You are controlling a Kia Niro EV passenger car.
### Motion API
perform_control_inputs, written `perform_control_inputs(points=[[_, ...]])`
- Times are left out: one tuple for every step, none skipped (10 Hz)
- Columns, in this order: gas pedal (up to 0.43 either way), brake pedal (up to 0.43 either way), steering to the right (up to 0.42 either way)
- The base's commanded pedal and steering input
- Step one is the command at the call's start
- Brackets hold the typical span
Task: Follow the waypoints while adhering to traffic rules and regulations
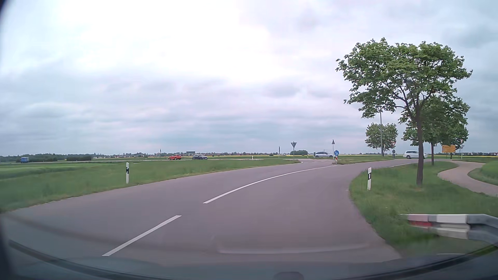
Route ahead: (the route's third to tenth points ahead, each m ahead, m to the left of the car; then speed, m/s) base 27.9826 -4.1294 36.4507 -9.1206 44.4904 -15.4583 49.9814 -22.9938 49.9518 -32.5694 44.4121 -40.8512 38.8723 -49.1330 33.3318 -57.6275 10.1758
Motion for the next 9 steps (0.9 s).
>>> perform_control_inputs(points=[[0.008, 0.000, 0.054], [0.008, 0.000, 0.065], [0.008, 0.000, 0.073], [0.008, 0.000, 0.080], [0.008, 0.000, 0.084], [0.008, 0.000, 0.085], [0.008, 0.000, 0.085], [0.020, 0.000, 0.085], [0.079, 0.000, 0.086]])
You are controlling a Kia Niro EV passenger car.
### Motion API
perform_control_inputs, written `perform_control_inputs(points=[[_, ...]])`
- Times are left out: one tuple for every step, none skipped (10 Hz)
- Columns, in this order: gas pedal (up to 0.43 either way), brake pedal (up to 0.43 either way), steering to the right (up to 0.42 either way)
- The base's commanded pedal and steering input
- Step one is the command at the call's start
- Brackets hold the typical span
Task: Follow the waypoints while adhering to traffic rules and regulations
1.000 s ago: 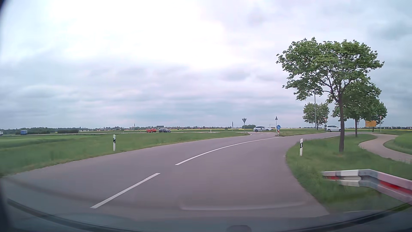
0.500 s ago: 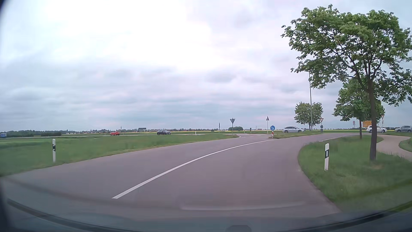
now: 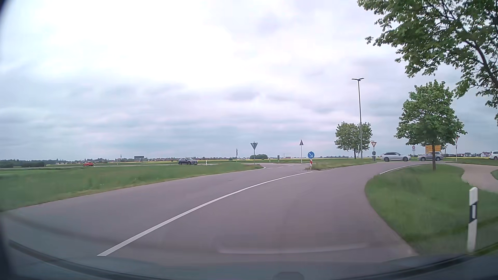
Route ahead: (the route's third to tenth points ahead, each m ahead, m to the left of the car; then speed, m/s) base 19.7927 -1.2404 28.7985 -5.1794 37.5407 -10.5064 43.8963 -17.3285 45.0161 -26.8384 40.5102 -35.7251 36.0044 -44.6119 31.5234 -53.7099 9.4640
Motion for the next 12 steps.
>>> perform_control_inputs(points=[[0.079, 0.000, 0.087], [0.079, 0.000, 0.089], [0.079, 0.000, 0.091], [0.079, 0.000, 0.092], [0.059, 0.000, 0.092], [0.047, 0.000, 0.092], [0.047, 0.000, 0.092], [0.039, 0.000, 0.092], [0.039, 0.000, 0.092], [0.039, 0.000, 0.092], [0.039, 0.000, 0.091], [0.047, 0.000, 0.089]])
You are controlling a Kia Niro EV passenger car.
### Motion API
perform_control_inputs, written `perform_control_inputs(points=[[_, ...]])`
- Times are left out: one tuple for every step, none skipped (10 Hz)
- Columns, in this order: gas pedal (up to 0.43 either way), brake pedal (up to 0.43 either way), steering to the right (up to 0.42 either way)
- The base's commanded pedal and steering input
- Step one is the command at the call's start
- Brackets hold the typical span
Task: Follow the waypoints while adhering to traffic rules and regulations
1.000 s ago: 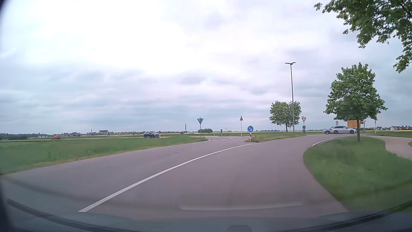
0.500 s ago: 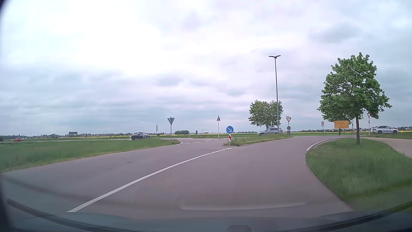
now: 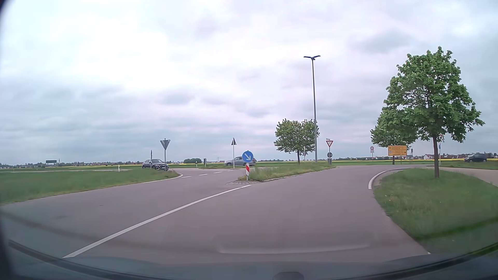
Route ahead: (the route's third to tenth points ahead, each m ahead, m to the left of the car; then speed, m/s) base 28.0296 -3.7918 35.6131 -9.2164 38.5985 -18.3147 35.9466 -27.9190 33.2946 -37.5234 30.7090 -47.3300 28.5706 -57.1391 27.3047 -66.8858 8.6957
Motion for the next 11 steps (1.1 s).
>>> perform_control_inputs(points=[[0.047, 0.000, 0.089], [0.047, 0.000, 0.088], [0.039, 0.000, 0.088], [0.039, 0.000, 0.087], [0.039, 0.000, 0.086], [0.039, 0.000, 0.085], [0.020, 0.000, 0.085], [0.000, 0.000, 0.085], [0.000, 0.000, 0.087], [0.000, 0.000, 0.089], [0.000, 0.000, 0.091]])
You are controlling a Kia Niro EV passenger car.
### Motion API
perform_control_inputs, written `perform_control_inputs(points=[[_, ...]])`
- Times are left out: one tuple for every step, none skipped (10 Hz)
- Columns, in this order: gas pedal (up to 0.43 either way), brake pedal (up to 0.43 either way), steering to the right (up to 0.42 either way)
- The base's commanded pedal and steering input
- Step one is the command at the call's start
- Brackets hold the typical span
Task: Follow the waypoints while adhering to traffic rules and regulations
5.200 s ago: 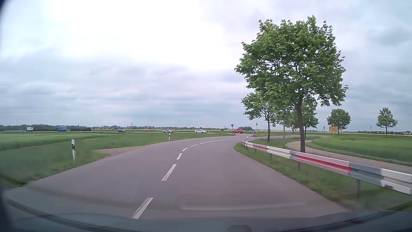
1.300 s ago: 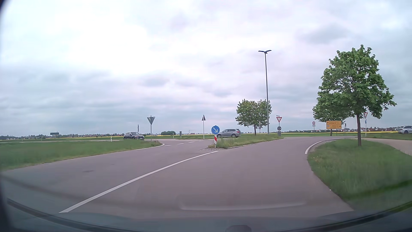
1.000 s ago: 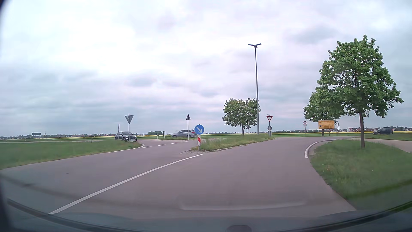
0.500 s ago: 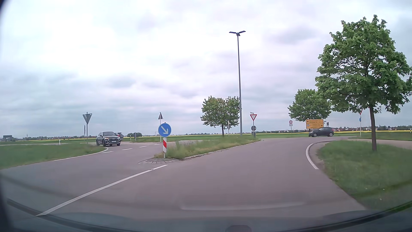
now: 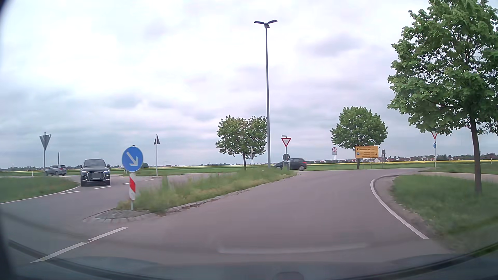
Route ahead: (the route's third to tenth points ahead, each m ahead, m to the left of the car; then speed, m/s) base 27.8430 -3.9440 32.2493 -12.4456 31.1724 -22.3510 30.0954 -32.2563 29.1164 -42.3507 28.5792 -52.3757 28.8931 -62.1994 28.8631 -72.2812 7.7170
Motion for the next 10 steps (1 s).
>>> perform_control_inputs(points=[[0.000, 0.000, 0.093], [0.000, 0.000, 0.096], [0.000, 0.000, 0.097], [0.028, 0.000, 0.099], [0.067, 0.000, 0.101], [0.087, 0.000, 0.102], [0.098, 0.000, 0.102], [0.098, 0.000, 0.106], [0.110, 0.000, 0.108], [0.110, 0.000, 0.111]])
